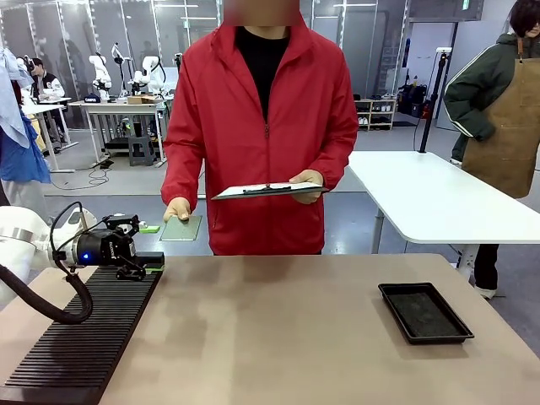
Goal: Inspect the PCB.
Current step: Release the Blank PCB you were holding.
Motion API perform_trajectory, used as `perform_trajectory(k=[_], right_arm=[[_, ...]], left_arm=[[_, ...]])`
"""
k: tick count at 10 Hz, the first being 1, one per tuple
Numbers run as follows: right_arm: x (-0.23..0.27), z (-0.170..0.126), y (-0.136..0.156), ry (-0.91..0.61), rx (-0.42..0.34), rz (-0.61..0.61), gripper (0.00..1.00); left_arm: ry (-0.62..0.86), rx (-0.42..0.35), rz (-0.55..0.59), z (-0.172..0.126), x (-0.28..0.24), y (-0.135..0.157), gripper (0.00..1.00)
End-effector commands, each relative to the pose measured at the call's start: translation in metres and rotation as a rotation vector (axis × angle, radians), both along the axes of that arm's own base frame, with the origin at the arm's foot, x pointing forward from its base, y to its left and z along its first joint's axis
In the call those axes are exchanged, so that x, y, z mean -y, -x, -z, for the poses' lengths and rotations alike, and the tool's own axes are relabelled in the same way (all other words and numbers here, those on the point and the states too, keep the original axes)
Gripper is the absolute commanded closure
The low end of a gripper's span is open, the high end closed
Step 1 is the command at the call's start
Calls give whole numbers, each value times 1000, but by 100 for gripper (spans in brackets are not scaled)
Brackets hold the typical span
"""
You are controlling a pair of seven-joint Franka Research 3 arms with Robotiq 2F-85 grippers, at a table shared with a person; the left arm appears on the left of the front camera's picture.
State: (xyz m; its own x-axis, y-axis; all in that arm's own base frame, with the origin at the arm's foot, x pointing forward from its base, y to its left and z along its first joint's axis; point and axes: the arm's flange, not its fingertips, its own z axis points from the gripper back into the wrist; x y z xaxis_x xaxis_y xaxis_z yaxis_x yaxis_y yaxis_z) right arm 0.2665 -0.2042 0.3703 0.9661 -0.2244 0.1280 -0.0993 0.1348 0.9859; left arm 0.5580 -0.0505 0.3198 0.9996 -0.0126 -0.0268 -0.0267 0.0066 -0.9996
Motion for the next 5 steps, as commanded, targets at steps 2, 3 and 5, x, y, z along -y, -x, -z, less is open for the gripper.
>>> perform_trajectory(k=[2,3,5], right_arm=[[0,0,3,-3,4,-4,0],[0,0,3,-3,4,-4,0],[0,0,3,-3,4,-4,0]], left_arm=[[27,-7,9,0,-1,1,0],[39,13,62,-1,0,3,0],[0,0,0,0,0,0,0]])
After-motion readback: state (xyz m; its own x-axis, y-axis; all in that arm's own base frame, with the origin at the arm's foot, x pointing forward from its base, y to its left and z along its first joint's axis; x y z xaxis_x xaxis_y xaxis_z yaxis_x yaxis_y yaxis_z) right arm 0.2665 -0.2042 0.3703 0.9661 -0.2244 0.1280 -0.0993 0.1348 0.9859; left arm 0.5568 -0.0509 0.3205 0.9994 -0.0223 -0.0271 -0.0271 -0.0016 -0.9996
